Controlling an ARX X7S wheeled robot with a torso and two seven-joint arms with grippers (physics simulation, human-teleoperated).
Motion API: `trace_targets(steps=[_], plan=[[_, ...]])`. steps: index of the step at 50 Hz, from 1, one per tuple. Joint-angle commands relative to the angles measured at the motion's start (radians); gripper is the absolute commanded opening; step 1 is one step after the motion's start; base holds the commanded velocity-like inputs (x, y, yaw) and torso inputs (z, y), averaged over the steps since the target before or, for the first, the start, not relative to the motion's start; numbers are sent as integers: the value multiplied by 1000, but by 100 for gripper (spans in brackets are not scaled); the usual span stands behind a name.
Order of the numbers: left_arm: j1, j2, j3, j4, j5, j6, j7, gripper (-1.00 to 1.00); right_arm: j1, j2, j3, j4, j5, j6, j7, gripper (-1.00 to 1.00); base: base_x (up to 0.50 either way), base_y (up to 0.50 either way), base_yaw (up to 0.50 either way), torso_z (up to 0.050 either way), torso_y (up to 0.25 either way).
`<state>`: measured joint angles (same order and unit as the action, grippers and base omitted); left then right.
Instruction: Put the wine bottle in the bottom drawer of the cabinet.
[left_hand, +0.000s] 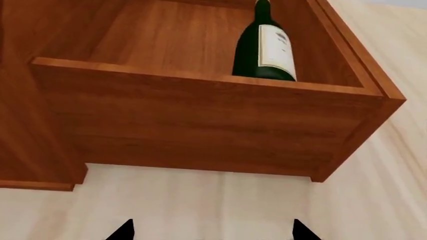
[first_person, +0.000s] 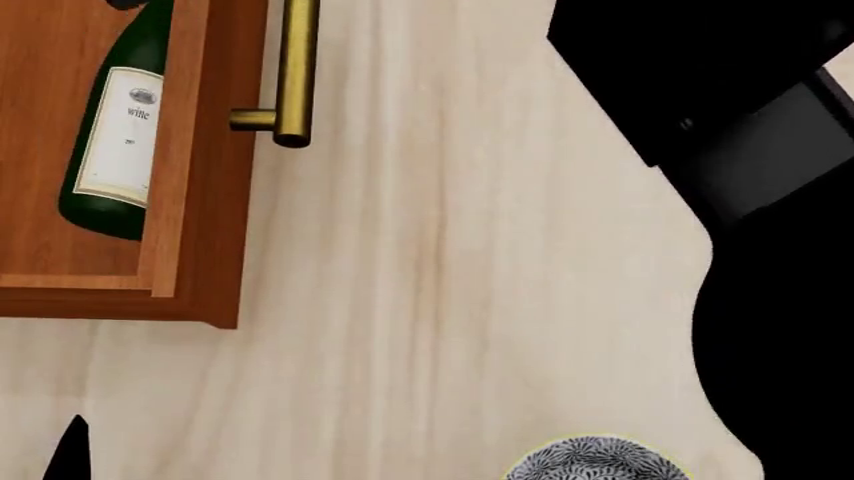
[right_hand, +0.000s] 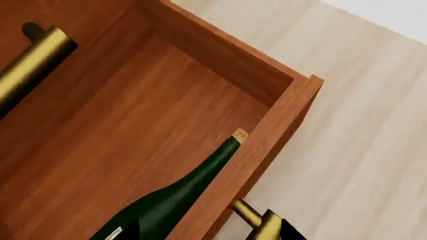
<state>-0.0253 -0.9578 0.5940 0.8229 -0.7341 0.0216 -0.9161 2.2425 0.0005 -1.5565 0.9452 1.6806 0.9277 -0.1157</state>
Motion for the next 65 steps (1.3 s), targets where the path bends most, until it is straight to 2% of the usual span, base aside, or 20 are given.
trace_targets(steps=[1,13,21,25,35,39,55,65], plan=[[-7,7,4,-4,1,-7,3,100,46,0,-25,28,-6,1,-30,100,0,0,0,0,0],[0,3,2,-4,5,0,3,100,112,0,-13,45,-8,0,-76,100,0,0,0,0,0],[-3,8,4,-3,12,-3,2,100,114,0,131,60,-157,24,-113,100,0,0,0,0,0],[-4,2,-2,11,15,-6,-9,100,114,0,151,49,-213,47,-136,100,0,0,0,0,0],[-11,-3,-3,25,10,-19,-18,100,114,0,359,36,-457,127,-173,100,0,0,0,0,0],[-10,-7,-4,32,14,-21,-22,100,114,0,406,2,-566,95,-152,100,0,0,0,0,0],[-34,-18,-14,57,-8,-47,-44,100,113,0,694,-65,-918,259,-257,100,0,0,0,0,0],[-28,-23,-17,60,-2,-44,-51,100,72,87,815,-287,-868,412,-133,100,0,0,0,0,0]])
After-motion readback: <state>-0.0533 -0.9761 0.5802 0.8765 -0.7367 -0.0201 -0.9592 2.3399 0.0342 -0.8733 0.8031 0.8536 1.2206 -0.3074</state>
